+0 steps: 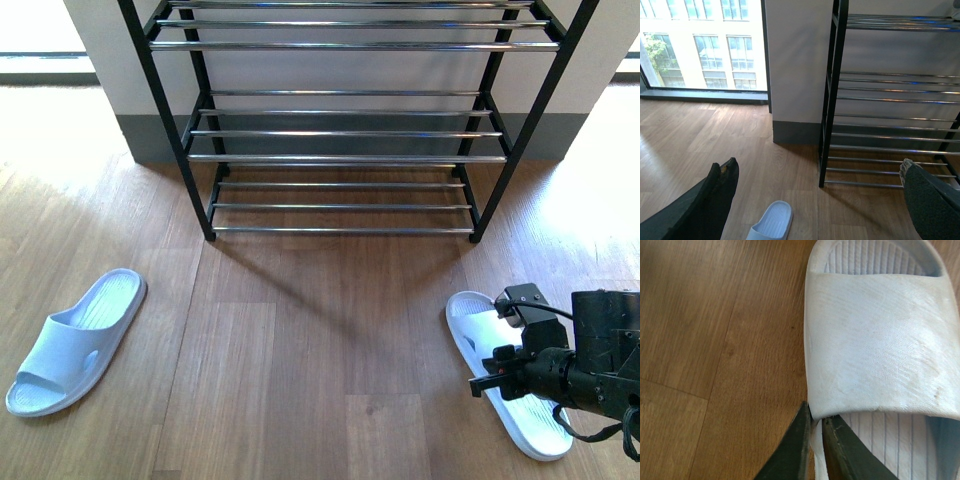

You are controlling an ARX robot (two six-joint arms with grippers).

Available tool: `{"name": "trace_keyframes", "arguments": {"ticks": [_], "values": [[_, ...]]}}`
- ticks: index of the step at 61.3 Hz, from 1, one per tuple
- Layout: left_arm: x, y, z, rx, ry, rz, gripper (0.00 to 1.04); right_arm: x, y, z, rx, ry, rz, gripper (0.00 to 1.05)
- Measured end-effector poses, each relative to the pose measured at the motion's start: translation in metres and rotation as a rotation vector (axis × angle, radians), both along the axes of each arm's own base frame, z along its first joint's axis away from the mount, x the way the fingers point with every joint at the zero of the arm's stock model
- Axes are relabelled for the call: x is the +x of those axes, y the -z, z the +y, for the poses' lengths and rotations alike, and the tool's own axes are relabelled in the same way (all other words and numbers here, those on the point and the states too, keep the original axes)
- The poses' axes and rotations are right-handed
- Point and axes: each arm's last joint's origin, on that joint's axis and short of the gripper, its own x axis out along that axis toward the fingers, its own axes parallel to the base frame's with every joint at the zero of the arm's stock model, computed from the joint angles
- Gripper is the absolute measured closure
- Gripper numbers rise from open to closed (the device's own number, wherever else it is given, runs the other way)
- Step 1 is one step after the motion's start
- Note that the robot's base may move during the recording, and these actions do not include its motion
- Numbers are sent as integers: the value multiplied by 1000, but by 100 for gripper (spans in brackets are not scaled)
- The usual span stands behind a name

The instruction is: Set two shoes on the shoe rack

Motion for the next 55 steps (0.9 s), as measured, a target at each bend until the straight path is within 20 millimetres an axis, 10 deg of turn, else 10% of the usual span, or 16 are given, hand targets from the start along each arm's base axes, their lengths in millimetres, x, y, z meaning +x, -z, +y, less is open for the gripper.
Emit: {"name": "trace_keyframes", "arguments": {"ticks": [19, 55], "values": [[0, 0, 0, 0, 0, 0, 9, -18, -89, 8, 22, 53, -187, 103], [0, 0, 0, 0, 0, 0, 9, -139, -271, -15, 208, 119, -303, 103]]}}
